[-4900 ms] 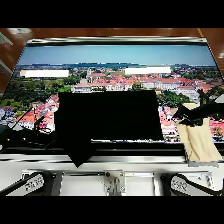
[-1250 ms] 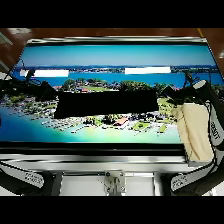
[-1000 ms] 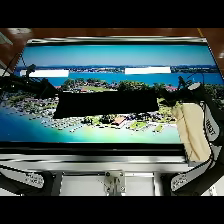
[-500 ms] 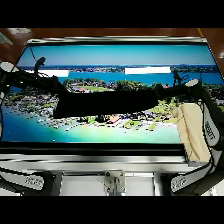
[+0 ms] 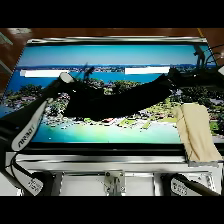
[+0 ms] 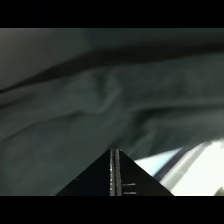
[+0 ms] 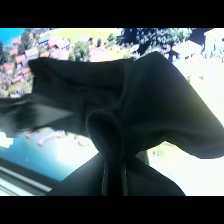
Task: Fold the shirts.
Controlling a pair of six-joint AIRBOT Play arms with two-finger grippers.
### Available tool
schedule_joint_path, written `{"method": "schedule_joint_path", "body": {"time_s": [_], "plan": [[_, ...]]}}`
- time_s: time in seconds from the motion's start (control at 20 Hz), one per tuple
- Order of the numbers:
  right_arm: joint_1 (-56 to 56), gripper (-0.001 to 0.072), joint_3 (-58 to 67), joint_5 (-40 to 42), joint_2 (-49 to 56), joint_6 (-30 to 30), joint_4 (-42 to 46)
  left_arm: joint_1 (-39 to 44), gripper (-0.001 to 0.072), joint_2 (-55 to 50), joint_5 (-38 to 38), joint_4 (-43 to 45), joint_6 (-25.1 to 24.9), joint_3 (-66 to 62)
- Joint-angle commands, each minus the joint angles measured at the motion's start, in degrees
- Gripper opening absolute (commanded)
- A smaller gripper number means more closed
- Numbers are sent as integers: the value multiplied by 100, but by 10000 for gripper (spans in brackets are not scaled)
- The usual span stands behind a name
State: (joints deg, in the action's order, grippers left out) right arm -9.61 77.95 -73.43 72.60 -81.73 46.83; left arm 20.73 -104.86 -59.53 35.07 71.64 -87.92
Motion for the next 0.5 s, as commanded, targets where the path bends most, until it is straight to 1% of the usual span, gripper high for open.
{"method": "schedule_joint_path", "body": {"time_s": [0.0, 0.05, 0.15, 0.25, 0.3, 0.35, 0.4, 0.45], "plan": [[2, 71, 7, -487, -789, -529, 442, 885, 38, -501, 640, -1687, -507, -7], [0, 71, 7, -516, -929, -573, 481, 1106, 37, -629, 734, -2050, -566, -9], [0, 71, 7, -538, -1132, -649, 470, 1480, 37, -881, 1073, -2238, -544, -9], [2, 71, 7, -610, -1281, -772, 470, 1670, 37, -1113, 1176, -2769, -562, -35], [2, 71, 7, -688, -1294, -831, 455, 1679, 37, -1200, 1176, -3154, -734, -59], [2, 71, 7, -758, -1294, -848, 457, 1635, 36, -1241, 1176, -3541, -1078, -66], [2, 71, 7, -758, -1287, -848, 468, 1530, 35, -1220, 1137, -3722, -1329, -68], [7, 71, 2, -715, -1272, -839, 472, 1362, 33, -1137, 1040, -3700, -1460, -66]]}}
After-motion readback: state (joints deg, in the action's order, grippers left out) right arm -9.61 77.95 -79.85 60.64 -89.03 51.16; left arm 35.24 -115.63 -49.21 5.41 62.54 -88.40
